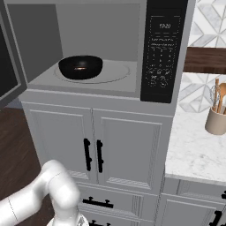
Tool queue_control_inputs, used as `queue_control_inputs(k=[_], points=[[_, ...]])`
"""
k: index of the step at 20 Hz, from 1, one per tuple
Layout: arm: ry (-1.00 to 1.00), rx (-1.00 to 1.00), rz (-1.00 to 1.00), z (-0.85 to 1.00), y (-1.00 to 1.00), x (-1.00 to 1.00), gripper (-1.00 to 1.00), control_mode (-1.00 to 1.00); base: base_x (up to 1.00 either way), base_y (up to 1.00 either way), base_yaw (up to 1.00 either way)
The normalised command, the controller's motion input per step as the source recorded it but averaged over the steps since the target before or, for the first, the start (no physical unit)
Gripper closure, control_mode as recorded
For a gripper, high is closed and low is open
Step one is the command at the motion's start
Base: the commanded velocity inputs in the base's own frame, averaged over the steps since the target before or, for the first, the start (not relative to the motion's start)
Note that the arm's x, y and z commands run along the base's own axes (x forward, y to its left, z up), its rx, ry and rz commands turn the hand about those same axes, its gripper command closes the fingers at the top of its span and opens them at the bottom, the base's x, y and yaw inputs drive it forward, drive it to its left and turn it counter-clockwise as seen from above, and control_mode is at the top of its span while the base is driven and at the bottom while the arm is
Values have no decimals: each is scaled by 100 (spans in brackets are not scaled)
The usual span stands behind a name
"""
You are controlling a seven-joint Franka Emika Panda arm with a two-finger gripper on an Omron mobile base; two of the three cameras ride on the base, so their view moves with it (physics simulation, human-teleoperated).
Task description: Open the microwave, place the bowl with waffle inside the microwave, then close the microwave door and turn it on.
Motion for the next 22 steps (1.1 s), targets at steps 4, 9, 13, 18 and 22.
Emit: queue_control_inputs(k=[4, 9, 13, 18, 22], points=[[-30, 6, -6, 17, -84, 45, 100, -100, 0, 0, 0], [-24, 2, -4, 19, -97, 33, 100, -100, 0, 0, 0], [-22, 0, -1, 15, -99, 8, 100, -100, 0, 0, 0], [-22, -1, 0, 11, -94, 0, 100, -100, 0, 0, 0], [-19, -2, 0, 8, -89, 0, 100, -100, 0, 0, 0]])
